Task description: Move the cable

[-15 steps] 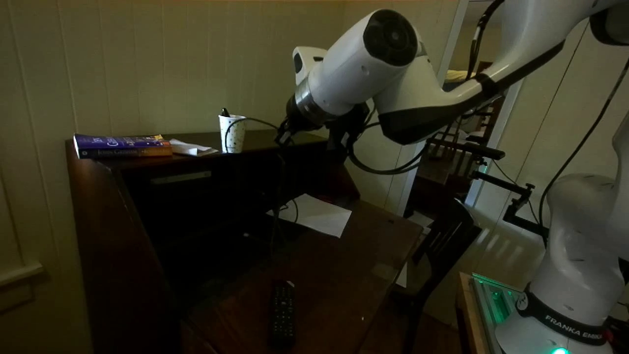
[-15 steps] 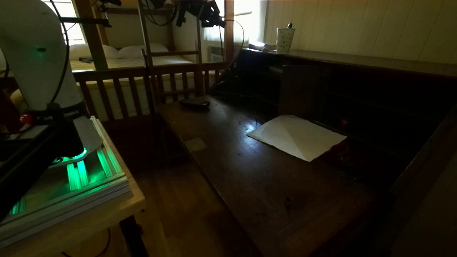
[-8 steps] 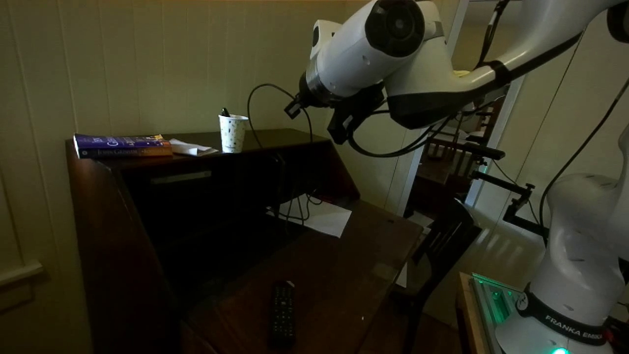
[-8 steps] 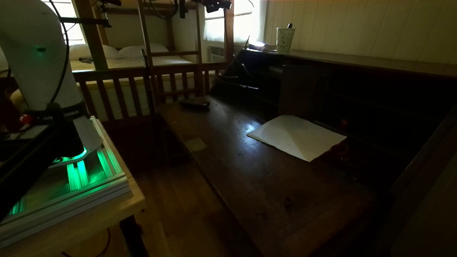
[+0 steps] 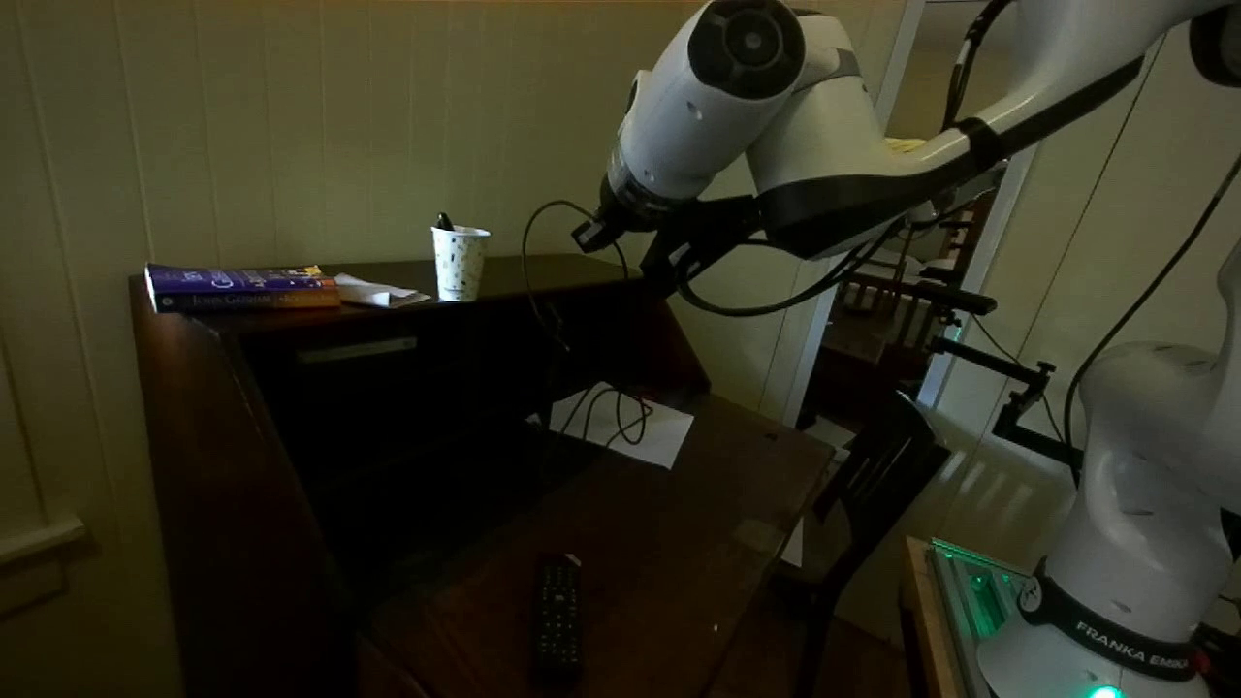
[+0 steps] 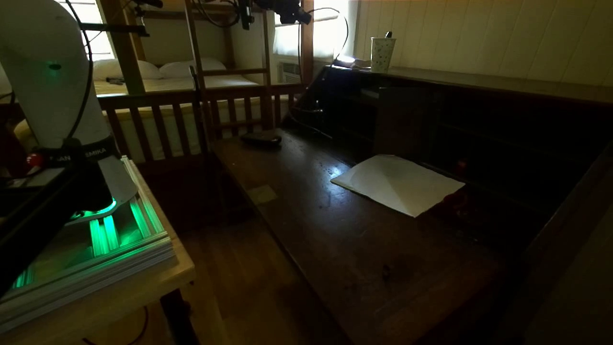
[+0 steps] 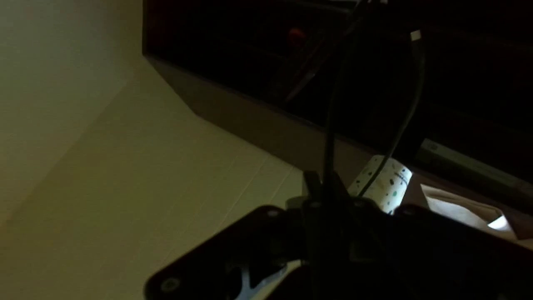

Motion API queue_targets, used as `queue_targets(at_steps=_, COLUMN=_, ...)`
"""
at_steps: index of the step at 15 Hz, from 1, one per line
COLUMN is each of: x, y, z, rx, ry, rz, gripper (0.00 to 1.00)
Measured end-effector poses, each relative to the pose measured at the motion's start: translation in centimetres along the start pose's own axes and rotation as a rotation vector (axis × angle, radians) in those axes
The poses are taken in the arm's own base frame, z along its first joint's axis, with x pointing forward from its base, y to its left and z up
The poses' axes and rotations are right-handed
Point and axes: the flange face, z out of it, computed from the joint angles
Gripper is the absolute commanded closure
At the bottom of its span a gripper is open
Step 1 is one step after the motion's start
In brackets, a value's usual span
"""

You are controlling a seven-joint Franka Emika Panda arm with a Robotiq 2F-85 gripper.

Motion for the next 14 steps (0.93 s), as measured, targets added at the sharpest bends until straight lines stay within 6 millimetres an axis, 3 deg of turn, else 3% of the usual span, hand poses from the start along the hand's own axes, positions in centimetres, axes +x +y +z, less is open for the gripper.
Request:
queue_targets(at_steps=4, x=-1.2, y=-0.4, z=2.4, rx=0.017, ry=-0.111, rz=0.077, gripper=0.99)
queue_targets(at_steps=14, x=-3.7, y=-4.0, z=6.3, rx=-0.048, ry=-0.13, rz=0.096, gripper=0.99)
